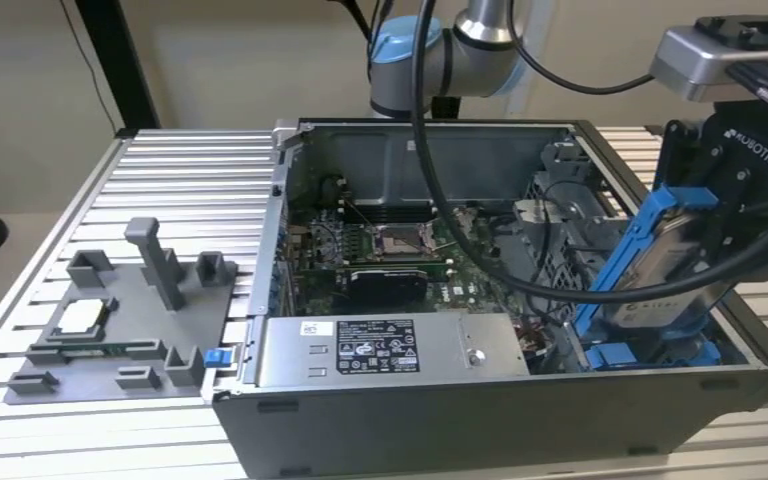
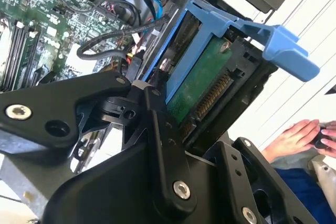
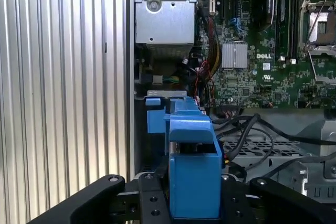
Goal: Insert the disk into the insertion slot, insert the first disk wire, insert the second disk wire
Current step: 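Insert the disk into the insertion slot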
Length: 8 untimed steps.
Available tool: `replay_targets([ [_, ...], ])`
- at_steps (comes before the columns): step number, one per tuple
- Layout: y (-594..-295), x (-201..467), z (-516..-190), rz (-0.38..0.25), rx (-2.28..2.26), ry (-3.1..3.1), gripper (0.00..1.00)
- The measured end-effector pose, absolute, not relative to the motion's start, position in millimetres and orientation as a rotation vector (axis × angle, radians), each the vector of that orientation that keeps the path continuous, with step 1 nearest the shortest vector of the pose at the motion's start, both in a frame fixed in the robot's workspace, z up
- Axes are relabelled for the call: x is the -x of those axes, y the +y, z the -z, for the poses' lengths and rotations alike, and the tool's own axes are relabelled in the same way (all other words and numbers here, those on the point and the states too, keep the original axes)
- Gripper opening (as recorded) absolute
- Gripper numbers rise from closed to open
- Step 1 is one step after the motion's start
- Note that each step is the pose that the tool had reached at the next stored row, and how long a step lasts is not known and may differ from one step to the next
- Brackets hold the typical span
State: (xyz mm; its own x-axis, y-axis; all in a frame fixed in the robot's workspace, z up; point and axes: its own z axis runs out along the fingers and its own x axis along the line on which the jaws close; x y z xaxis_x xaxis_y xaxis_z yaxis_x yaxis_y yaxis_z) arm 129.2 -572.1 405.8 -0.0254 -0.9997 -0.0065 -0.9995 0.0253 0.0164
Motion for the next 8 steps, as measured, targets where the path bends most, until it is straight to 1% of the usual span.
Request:
replay_targets([
  [8, -572.1, -130.8, -394.5, 0.034, -2.192, -2.248, 0.0],
])
